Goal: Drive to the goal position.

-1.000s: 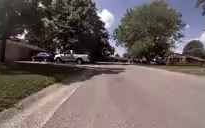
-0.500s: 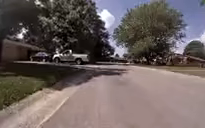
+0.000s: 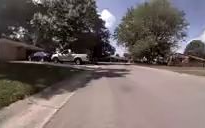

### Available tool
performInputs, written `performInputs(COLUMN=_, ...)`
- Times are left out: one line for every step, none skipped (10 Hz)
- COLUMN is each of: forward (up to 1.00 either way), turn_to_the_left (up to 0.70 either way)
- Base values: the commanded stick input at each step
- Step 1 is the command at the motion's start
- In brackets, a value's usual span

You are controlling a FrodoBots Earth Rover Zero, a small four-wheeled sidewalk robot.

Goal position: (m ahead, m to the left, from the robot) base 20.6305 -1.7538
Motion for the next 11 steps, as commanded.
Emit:
performInputs(forward=1.0, turn_to_the_left=0.0)
performInputs(forward=1.0, turn_to_the_left=0.0)
performInputs(forward=1.0, turn_to_the_left=0.0)
performInputs(forward=1.0, turn_to_the_left=0.0)
performInputs(forward=1.0, turn_to_the_left=0.0)
performInputs(forward=1.0, turn_to_the_left=0.0)
performInputs(forward=1.0, turn_to_the_left=0.0)
performInputs(forward=1.0, turn_to_the_left=0.0)
performInputs(forward=1.0, turn_to_the_left=-0.09)
performInputs(forward=1.0, turn_to_the_left=-0.22)
performInputs(forward=1.0, turn_to_the_left=0.0)
